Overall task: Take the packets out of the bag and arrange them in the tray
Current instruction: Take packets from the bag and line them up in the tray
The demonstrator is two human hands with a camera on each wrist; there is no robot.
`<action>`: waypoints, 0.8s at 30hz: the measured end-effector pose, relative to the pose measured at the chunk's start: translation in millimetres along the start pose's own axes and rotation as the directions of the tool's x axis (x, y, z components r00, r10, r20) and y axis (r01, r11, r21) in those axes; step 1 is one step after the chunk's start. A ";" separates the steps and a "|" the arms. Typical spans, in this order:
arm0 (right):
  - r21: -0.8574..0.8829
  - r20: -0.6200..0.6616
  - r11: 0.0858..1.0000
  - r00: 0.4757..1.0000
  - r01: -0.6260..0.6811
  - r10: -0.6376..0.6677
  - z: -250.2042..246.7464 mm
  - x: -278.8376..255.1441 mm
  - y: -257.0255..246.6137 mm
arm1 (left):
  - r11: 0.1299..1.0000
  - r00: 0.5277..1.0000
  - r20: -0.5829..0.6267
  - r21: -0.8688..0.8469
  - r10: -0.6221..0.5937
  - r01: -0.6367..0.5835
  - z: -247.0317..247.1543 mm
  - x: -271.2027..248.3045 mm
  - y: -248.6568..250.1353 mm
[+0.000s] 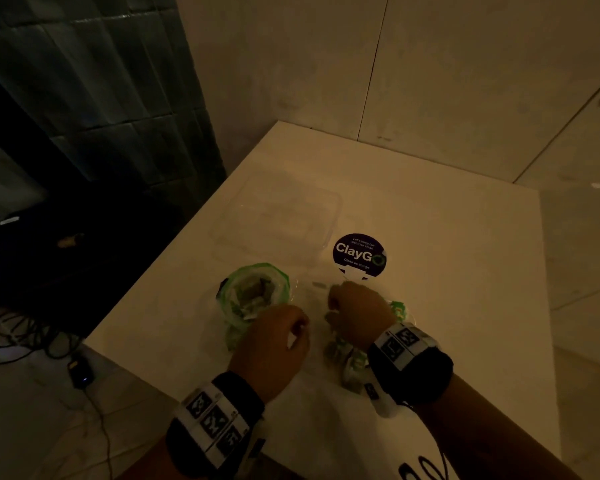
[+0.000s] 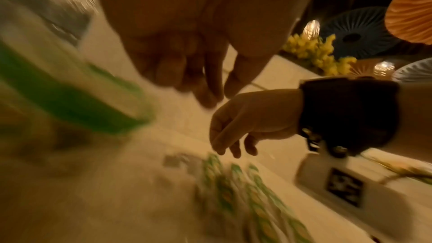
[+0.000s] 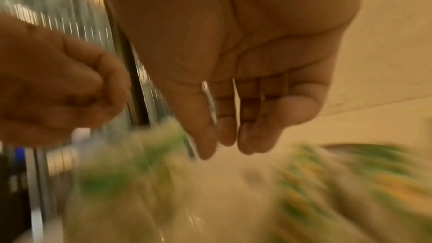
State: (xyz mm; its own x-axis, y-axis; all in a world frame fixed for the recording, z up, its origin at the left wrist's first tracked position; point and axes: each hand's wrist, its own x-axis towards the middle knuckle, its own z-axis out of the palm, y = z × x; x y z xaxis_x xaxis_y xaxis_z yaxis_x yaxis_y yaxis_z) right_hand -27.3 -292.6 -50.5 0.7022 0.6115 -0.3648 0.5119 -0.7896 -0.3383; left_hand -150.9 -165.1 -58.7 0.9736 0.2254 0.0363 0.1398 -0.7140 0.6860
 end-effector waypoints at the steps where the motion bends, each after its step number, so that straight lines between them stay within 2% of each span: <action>1: 0.052 -0.052 0.997 0.997 0.061 -0.058 -2.0 1.4 -8.9 | 0.999 0.995 -0.100 0.032 0.025 -0.022 -8.7 0.5 -6.4; 3: 0.117 -0.149 0.969 0.969 0.217 -0.199 -6.2 5.3 -31.6 | 0.988 0.959 -0.280 0.155 0.050 -0.006 -25.8 3.1 -25.6; 4: 0.118 -0.171 0.949 0.947 0.293 -0.271 -6.4 10.9 -42.8 | 0.974 0.943 -0.331 0.222 0.038 0.039 -33.5 4.5 -36.0; 6: 0.011 -0.093 0.916 0.913 0.401 -0.398 -2.8 27.0 -66.0 | 0.938 0.937 -0.345 0.308 -0.045 0.159 -44.8 6.7 -54.9; 8: -0.189 0.023 0.854 0.872 0.485 -0.490 5.6 43.4 -85.3 | 0.903 0.947 -0.283 0.350 -0.154 0.251 -51.2 9.8 -66.9; 11: -0.355 0.134 0.817 0.890 0.454 -0.436 11.0 52.0 -102.2 | 0.866 0.959 -0.161 0.414 -0.235 0.281 -55.5 17.0 -70.7; 14: -0.420 0.147 0.809 0.910 0.411 -0.387 14.0 50.9 -110.8 | 0.834 0.959 -0.033 0.486 -0.283 0.263 -55.7 26.7 -67.0; 17: -0.432 0.157 0.818 0.925 0.379 -0.345 13.0 47.3 -116.0 | 0.785 0.929 0.077 0.562 -0.361 0.258 -55.4 36.2 -61.5; 20: -0.443 0.148 0.824 0.935 0.354 -0.322 13.2 45.5 -118.1 | 0.754 0.901 0.130 0.604 -0.414 0.259 -53.2 43.5 -58.6; 24: -0.452 0.112 0.827 0.941 0.335 -0.320 16.5 44.6 -117.1 | 0.700 0.837 0.183 0.654 -0.515 0.287 -48.6 48.8 -61.1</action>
State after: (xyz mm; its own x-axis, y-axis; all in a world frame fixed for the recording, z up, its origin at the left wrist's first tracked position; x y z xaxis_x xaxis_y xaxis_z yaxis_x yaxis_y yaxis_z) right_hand -64.0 -172.0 -41.5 0.4416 0.8337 -0.3317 0.8821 -0.4709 -0.0093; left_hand -120.7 -78.3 -63.4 0.7764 0.4349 -0.4562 0.4955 -0.8685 0.0154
